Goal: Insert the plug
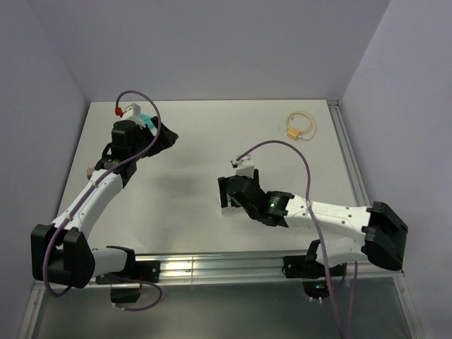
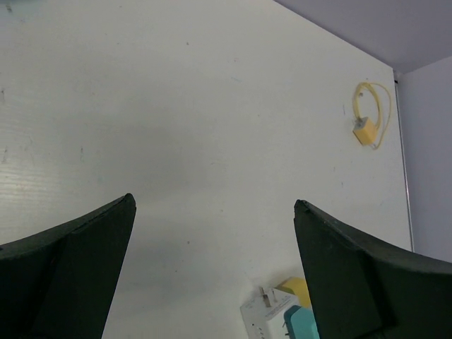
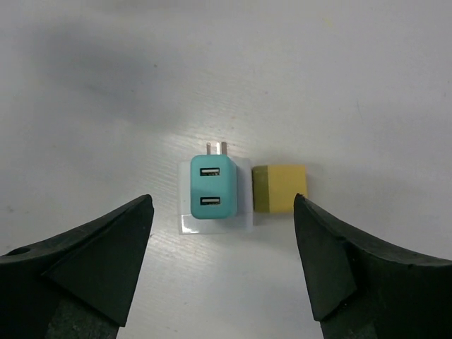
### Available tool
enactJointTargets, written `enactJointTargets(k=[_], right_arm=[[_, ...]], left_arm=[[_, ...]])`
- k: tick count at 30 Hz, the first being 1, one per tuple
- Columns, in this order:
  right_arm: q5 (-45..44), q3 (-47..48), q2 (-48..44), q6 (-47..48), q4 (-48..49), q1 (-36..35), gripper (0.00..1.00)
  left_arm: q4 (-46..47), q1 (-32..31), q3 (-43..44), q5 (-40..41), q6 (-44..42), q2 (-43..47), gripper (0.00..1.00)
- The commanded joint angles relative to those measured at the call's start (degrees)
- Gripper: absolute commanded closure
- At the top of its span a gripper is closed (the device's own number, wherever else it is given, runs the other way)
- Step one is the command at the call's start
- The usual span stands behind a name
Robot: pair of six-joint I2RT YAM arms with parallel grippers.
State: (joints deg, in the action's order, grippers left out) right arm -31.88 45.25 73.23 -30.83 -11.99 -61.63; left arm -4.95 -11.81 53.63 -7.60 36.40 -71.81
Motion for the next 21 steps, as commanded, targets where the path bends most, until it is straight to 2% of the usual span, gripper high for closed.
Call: enactJointTargets(k=[1, 6, 9, 15, 21], right_arm=[[4.5, -1.6, -6.2, 2.9, 3.6, 1.9, 0.12], [11.0, -5.2, -14.9, 2.3, 2.6, 7.8, 0.12], [11.8, -6.5, -18.6, 2.6, 1.8, 10.0, 0.12], [14.6, -7.5, -21.4, 1.5, 1.1, 10.3, 0.12], [17.6, -10.5, -19.5, 0.9, 4.2, 10.3, 0.14]], left_arm=[[-0.3, 0.2, 2.0, 3.1, -1.9, 1.1, 0.01], [-10.1, 1.2, 2.4, 16.1, 2.3, 2.5, 0.01], [-15.3, 3.6, 3.8, 18.6, 3.0, 2.5, 0.0], [-22.5, 11.7, 6.8, 17.0, 5.3, 1.0, 0.0], [-25.5, 21.0, 10.0, 19.0, 3.5, -1.9, 0.01]])
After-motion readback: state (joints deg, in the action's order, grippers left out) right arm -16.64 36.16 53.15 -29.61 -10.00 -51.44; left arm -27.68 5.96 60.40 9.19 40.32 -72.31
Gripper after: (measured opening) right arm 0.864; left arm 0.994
